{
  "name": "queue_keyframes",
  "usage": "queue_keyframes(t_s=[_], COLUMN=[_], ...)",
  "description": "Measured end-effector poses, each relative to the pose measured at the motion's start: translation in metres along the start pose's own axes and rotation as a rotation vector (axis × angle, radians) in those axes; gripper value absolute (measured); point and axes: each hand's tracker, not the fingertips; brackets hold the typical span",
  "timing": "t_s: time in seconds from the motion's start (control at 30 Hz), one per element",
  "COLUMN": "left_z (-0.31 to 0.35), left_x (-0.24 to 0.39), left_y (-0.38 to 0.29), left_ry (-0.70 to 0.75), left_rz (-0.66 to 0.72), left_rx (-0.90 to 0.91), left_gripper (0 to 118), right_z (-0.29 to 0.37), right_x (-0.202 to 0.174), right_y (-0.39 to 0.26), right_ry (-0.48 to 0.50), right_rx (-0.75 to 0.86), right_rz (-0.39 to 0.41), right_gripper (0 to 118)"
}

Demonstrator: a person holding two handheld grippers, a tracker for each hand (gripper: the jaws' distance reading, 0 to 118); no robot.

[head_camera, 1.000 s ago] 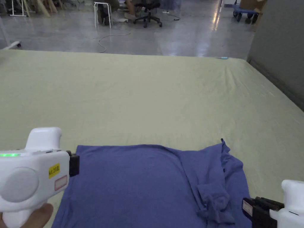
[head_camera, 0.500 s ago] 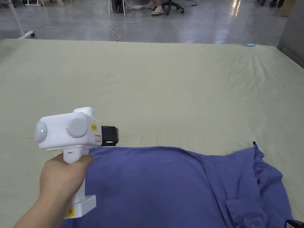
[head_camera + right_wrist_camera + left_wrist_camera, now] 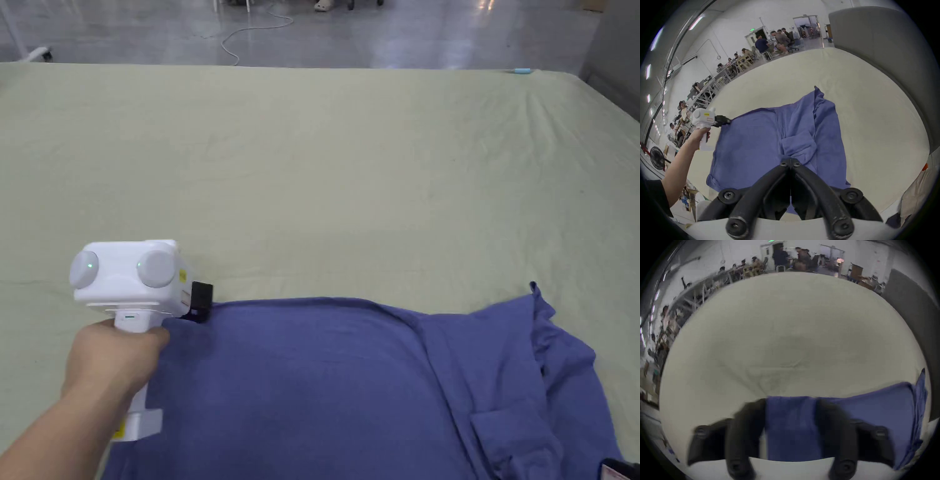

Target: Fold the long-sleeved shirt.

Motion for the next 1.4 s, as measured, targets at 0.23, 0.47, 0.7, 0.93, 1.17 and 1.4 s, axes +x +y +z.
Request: queue_keyframes(t_s=[0.23, 0.47, 0.7, 0.93, 1.17, 1.4], left_z=[0.032, 0.047, 0.053, 0.047, 0.034, 0.041], left_x=[-0.003, -0.004, -0.011, -0.009, -0.006, -0.012], left_y=[-0.009, -0.007, -0.007, -0.008, -0.011, -0.015], left_ry=[-0.237, -0.234, -0.238, -0.235, -0.250, -0.271], left_rz=[0.115, 0.086, 0.051, 0.011, 0.019, 0.092], left_rx=[0.075, 0.081, 0.087, 0.071, 0.060, 0.067], left_gripper=[3, 3, 3, 3, 3, 3], right_z=[-0.012, -0.064, -0.163, -0.233, -0.242, -0.216], right_x=[0.008, 0.012, 0.027, 0.047, 0.048, 0.049], right_y=[0.047, 0.126, 0.205, 0.235, 0.220, 0.214], right_ry=[0.011, 0.009, -0.060, -0.194, -0.213, -0.160], right_rx=[0.058, 0.002, -0.151, -0.315, -0.363, -0.307], right_rz=[-0.018, 0.094, 0.024, -0.066, -0.086, -0.057], right_gripper=[0, 94, 117, 115, 16, 13])
